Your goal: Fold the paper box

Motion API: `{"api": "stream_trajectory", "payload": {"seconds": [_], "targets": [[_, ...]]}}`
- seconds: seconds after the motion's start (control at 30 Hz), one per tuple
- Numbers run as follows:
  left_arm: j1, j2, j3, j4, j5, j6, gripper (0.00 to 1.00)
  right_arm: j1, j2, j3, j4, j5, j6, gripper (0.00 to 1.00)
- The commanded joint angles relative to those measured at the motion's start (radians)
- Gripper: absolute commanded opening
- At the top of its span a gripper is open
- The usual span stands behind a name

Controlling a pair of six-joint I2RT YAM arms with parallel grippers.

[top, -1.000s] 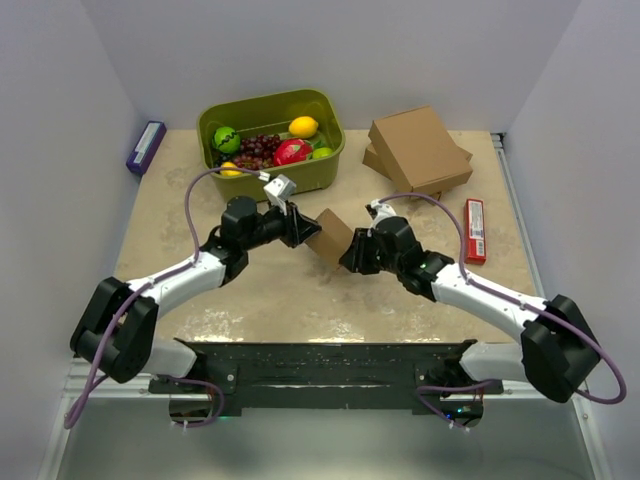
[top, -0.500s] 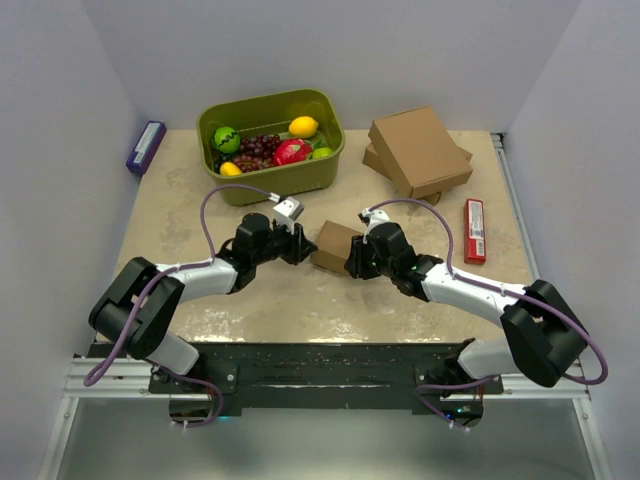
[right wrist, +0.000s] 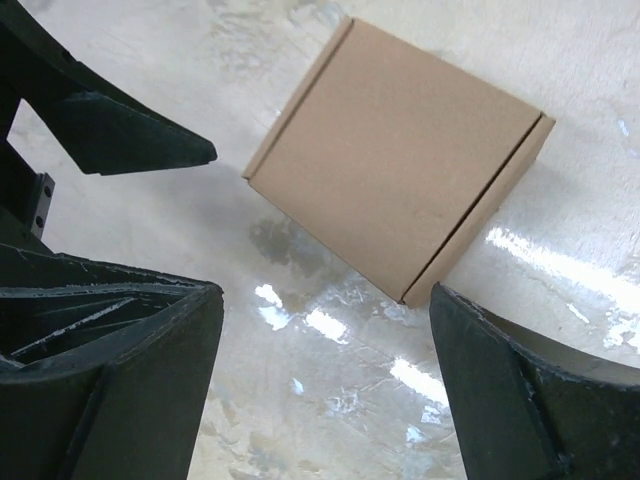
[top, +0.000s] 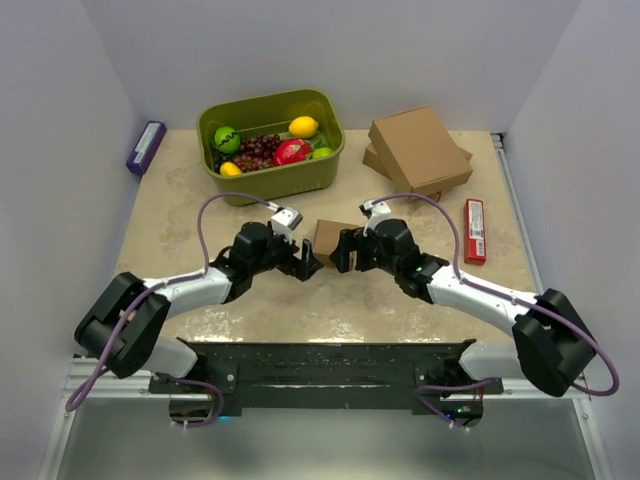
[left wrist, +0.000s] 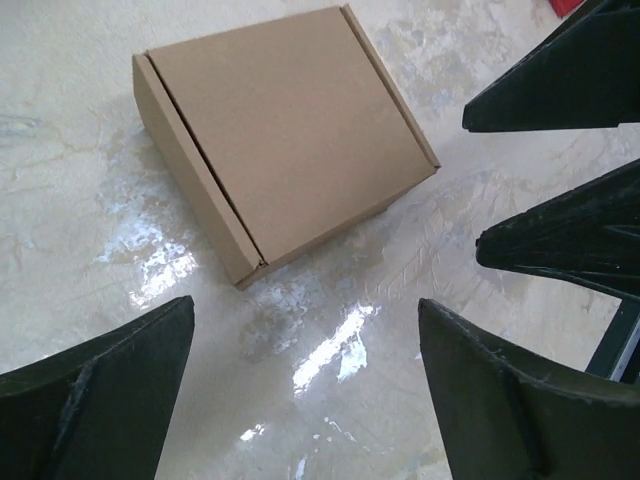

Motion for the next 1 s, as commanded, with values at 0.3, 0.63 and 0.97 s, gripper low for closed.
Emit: {"api": "stream_trajectory", "payload": {"seconds": [0.3,0.63,0.97], "targets": [[0.177,-0.338,0.057,-0.093,-0.117,-0.021,1.00,-0.167,-0.111,0.082,-0.055,-0.007,-0.114,0.98],[0.273,-0.478,0.220,-0.325,-0.145,0.017,1.00,-0.407,-0.287,0.115,-0.193,-0.076,-0.133,0.99],[0.273,-0.515,0.255,-0.385,-0.195,0.050,1.00,-0.438,-0.405,0.126,-0.225,-0.043,-0.142,0.99]]}}
